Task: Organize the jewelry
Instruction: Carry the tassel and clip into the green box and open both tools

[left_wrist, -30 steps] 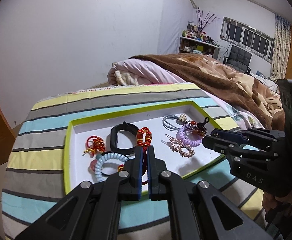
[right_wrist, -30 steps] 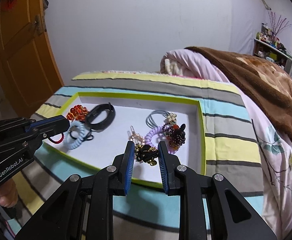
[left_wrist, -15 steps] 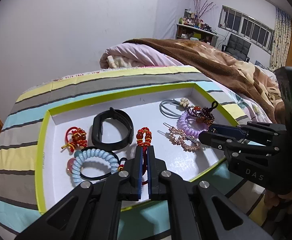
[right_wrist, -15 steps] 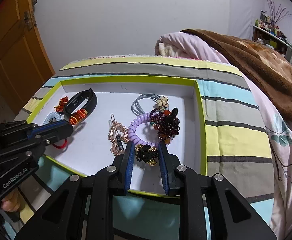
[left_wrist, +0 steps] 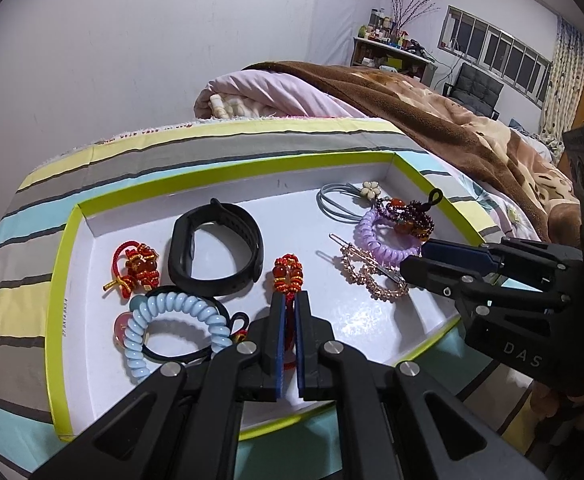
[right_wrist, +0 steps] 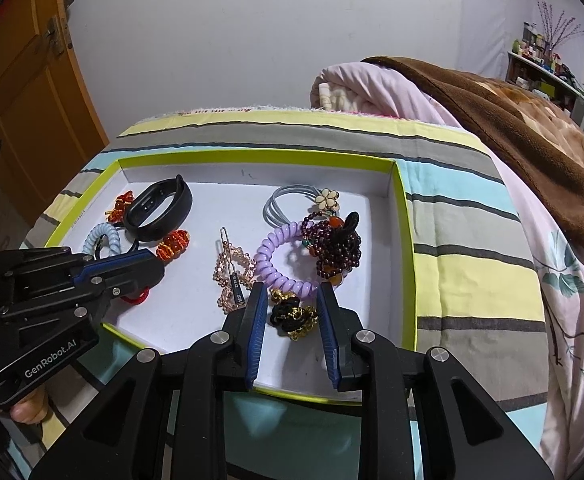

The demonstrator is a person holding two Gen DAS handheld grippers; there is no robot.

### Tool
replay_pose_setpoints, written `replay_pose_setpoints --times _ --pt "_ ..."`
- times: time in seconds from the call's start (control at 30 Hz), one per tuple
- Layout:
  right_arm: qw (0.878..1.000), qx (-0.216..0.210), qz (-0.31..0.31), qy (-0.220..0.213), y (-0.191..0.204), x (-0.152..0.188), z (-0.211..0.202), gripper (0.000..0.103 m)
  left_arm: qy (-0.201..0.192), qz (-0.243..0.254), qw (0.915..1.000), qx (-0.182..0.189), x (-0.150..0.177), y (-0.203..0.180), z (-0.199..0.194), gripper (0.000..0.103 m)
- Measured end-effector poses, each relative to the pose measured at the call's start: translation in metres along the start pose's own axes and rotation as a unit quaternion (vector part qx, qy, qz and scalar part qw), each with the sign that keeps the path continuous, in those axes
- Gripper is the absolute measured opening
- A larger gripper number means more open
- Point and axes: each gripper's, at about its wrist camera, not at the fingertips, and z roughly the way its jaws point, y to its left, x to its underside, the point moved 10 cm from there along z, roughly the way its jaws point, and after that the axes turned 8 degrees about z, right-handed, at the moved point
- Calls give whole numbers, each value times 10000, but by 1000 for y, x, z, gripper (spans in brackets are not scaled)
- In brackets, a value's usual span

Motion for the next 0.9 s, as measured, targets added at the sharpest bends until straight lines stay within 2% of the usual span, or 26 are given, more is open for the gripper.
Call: replay_pose_setpoints --times 0.17,0.27,0.3,0.33,0.37,0.6,0.73,0.9 --pt "10000 -42 55 -36 0 1 -5 26 7 -6 10000 -15 1 0 -1 6" --pt "9999 -74 57 -76 2 2 -10 28 -27 -34 10000 -4 2 0 -5 18" --pt "9999 -84 51 -89 3 2 -12 33 -47 -48 10000 -2 2 1 -7 22" --pt "9999 -98 46 -105 4 3 -14 38 -53 -55 10000 4 2 1 -8 23" --pt "9999 -114 47 -121 5 3 -16 39 -48 -58 10000 -3 3 1 -9 23" --pt "9995 -166 24 -257 13 7 -38 39 -156 -41 9998 -89 7 -1 -32 23" --pt "9991 -200 -6 -383 18 12 -57 39 -285 -29 9995 -154 8 -1 -50 28" --pt "9984 -239 -24 -516 25 22 -82 39 -446 -126 9987 -195 16 -5 -78 28"
